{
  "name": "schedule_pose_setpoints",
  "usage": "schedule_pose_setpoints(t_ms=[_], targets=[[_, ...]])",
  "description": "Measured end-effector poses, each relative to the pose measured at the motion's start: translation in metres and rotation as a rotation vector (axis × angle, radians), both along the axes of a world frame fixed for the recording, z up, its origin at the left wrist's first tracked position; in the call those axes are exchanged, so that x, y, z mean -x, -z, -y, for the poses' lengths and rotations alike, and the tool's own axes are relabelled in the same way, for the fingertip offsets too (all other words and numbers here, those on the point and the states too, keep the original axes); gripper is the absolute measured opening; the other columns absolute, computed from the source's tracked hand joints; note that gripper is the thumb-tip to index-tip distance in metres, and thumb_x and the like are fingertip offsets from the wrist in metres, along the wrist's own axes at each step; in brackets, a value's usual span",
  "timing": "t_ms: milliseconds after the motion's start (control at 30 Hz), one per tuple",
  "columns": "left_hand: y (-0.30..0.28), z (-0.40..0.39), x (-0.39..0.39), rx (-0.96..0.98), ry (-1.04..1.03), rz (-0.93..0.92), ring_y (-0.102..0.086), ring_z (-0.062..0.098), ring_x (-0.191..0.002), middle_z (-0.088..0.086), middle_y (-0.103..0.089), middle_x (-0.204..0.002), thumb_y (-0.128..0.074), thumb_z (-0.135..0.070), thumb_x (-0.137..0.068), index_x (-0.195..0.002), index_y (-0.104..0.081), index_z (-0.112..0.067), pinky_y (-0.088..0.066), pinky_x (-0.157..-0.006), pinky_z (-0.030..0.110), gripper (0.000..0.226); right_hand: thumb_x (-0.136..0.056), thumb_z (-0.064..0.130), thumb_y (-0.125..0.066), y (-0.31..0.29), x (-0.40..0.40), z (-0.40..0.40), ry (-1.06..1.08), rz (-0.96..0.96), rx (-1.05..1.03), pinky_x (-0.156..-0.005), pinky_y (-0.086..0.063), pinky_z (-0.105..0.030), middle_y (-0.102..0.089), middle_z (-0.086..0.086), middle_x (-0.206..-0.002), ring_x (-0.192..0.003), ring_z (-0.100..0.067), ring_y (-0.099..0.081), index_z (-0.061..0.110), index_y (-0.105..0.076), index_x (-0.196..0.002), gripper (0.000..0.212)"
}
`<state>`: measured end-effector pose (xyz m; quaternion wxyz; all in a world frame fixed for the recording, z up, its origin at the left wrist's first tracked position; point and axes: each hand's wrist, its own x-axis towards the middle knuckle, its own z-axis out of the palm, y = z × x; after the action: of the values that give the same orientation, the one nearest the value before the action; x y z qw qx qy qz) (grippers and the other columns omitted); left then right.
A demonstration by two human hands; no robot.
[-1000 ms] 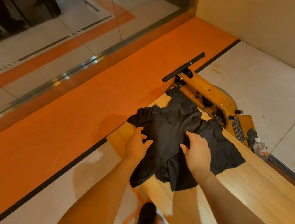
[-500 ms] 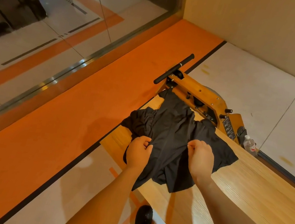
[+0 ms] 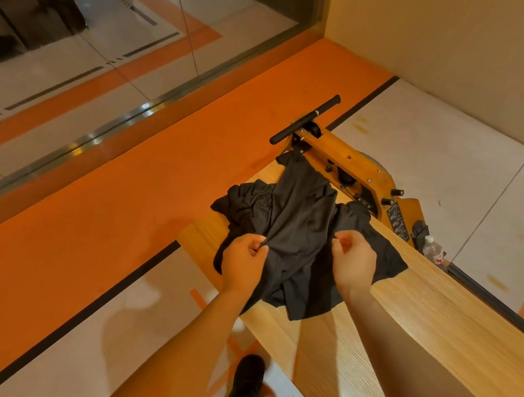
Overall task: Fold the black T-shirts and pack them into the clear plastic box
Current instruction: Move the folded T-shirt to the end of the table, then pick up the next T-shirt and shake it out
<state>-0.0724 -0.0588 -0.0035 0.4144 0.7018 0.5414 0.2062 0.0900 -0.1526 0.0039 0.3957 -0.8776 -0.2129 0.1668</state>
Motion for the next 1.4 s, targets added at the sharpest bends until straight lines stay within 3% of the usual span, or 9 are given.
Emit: schedule_pose_setpoints(t_ms=[167, 333, 500, 633, 767, 933, 1033, 1233, 1400], targets=[[-0.004, -0.037, 0.02, 0.016, -0.134, -0.024, -0.059, 0.021, -0.084, 0.002, -0.061, -0.088, -0.061, -0.01, -0.092, -0.105, -0.068, -0.007, -0.046, -0.072, 0.032, 0.014, -0.098, 0.014, -0.055, -0.001, -0.005, -0.01, -0.045, -0.008, -0.014, -0.084, -0.05, -0.031, -0.069, -0.007, -0.108, -0.096, -0.021, -0.064, 0.011, -0.066, -0.114, 0.019], [0.008, -0.067, 0.03, -0.017, -0.142, -0.282, -0.059, 0.029, -0.103, 0.011, -0.063, -0.115, -0.059, -0.014, -0.094, -0.115, -0.065, -0.01, -0.046, -0.074, 0.034, 0.023, -0.098, 0.014, -0.056, -0.003, -0.016, -0.03, -0.053, 0.001, -0.008, -0.086, -0.05, -0.034, -0.069, -0.007, -0.108, -0.096, -0.021, -0.063, 0.011, -0.066, -0.115, 0.02], [0.004, -0.075, -0.01, -0.135, 0.083, -0.294, -0.057, 0.022, -0.104, 0.005, -0.061, -0.118, -0.064, -0.032, -0.091, -0.117, -0.063, -0.019, -0.05, -0.085, 0.037, 0.029, -0.097, 0.015, -0.057, -0.003, -0.026, -0.048, -0.073, 0.005, -0.009, -0.082, -0.048, -0.028, -0.069, -0.007, -0.107, -0.089, -0.017, -0.061, 0.01, -0.065, -0.116, 0.021], [0.006, -0.074, -0.045, -0.137, 0.291, -0.486, -0.044, 0.028, -0.122, 0.004, -0.051, -0.13, -0.063, -0.059, -0.082, -0.131, -0.053, -0.022, -0.041, -0.098, 0.041, 0.062, -0.097, 0.015, -0.058, 0.001, -0.032, -0.052, -0.073, -0.008, 0.007, -0.087, -0.051, -0.031, -0.069, -0.005, -0.107, -0.095, -0.019, -0.063, 0.012, -0.066, -0.115, 0.02], [0.013, -0.076, -0.052, -0.161, 0.283, -0.632, -0.041, 0.028, -0.124, 0.005, -0.049, -0.132, -0.064, -0.043, -0.088, -0.132, -0.052, -0.022, -0.034, -0.1, 0.04, 0.05, -0.096, 0.015, -0.058, 0.007, -0.038, -0.048, -0.072, -0.005, 0.023, -0.086, -0.054, -0.036, -0.069, -0.004, -0.103, -0.091, -0.018, -0.064, 0.014, -0.067, -0.11, 0.016], [0.013, -0.089, -0.045, -0.168, 0.154, -0.358, -0.056, 0.029, -0.106, 0.005, -0.064, -0.109, -0.059, -0.024, -0.095, -0.107, -0.07, -0.015, -0.048, -0.088, 0.043, 0.019, -0.096, 0.015, -0.058, 0.011, -0.046, -0.042, -0.052, -0.023, 0.056, -0.088, -0.053, -0.036, -0.069, -0.004, -0.105, -0.096, -0.02, -0.064, 0.014, -0.066, -0.112, 0.018], [0.003, -0.091, -0.038, -0.099, 0.106, -0.171, -0.063, 0.024, -0.097, 0.007, -0.067, -0.107, -0.055, -0.018, -0.097, -0.112, -0.065, -0.009, -0.048, -0.076, 0.029, 0.02, -0.097, 0.015, -0.058, 0.009, -0.047, -0.042, -0.056, -0.018, 0.057, -0.086, -0.052, -0.035, -0.069, -0.004, -0.105, -0.095, -0.02, -0.063, 0.014, -0.066, -0.113, 0.018], [-0.014, -0.085, -0.024, -0.033, 0.133, 0.012, -0.062, 0.019, -0.099, 0.008, -0.067, -0.106, -0.057, -0.013, -0.096, -0.113, -0.065, -0.007, -0.052, -0.085, 0.031, 0.02, -0.097, 0.015, -0.058, -0.002, -0.038, -0.051, -0.091, -0.006, 0.028, -0.085, -0.053, -0.036, -0.069, -0.005, -0.107, -0.092, -0.02, -0.063, 0.013, -0.065, -0.116, 0.021], [-0.029, -0.077, -0.008, 0.02, 0.135, 0.12, -0.061, 0.003, -0.086, -0.007, -0.065, -0.091, -0.059, -0.011, -0.094, -0.107, -0.068, -0.012, -0.047, -0.071, 0.008, 0.016, -0.097, 0.016, -0.057, -0.013, -0.026, -0.054, -0.12, -0.009, 0.016, -0.091, -0.053, -0.038, -0.069, -0.006, -0.108, -0.097, -0.021, -0.064, 0.013, -0.064, -0.12, 0.024]])
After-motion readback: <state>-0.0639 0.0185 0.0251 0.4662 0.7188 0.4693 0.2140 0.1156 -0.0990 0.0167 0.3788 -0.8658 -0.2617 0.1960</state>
